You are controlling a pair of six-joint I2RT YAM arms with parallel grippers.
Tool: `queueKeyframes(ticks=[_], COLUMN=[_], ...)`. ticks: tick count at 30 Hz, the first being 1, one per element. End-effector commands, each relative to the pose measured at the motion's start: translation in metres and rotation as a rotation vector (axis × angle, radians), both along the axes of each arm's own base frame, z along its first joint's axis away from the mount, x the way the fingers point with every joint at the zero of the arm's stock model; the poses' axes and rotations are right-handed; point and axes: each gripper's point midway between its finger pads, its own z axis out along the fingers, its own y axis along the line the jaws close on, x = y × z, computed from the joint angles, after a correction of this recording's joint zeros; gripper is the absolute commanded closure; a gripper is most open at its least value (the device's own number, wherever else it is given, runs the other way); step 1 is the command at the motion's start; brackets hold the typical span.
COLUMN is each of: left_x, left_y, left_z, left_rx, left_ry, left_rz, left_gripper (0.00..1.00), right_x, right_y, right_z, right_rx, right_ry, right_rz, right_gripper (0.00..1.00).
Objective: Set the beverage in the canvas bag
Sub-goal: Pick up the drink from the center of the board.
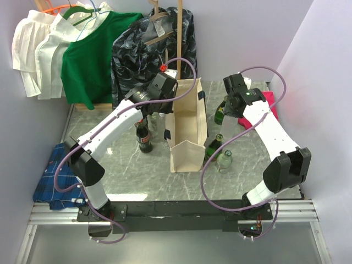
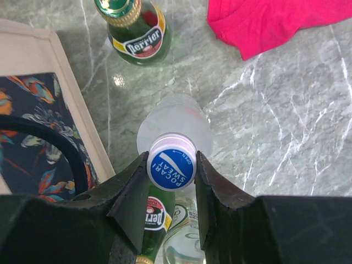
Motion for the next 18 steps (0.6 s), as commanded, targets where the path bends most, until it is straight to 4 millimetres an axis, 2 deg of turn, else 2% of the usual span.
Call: queueKeyframes(ticks=[1, 6, 10, 18], left_x=[0.006, 0.002, -0.002, -0.007], left_y=[0.006, 0.002, -0.003, -0.011], left_z=[0.020, 0.015, 0.022, 0.021], left_rx=[-0.015, -0.044, -0.102, -0.159], left_ry=[-0.069, -0.057, -0.069, -0.061], left_rz=[0.030, 0.018, 0.003, -0.019], left_gripper=[0.99, 0.99, 0.99, 0.99], right_x=[0.021, 0.025, 0.026, 0.021], right_y=[-0.006, -0.006, -0.006, -0.004], right_z=[0.075, 0.091, 0.104, 0.129], right_rx=[0.025, 0.044, 0.054, 0.086], right_ry=[-0.252, -0.303, -0.334, -0.380], right_rz=[-0.058, -0.065, -0.069, -0.048], right_gripper=[1.00, 1.00, 1.00, 1.00])
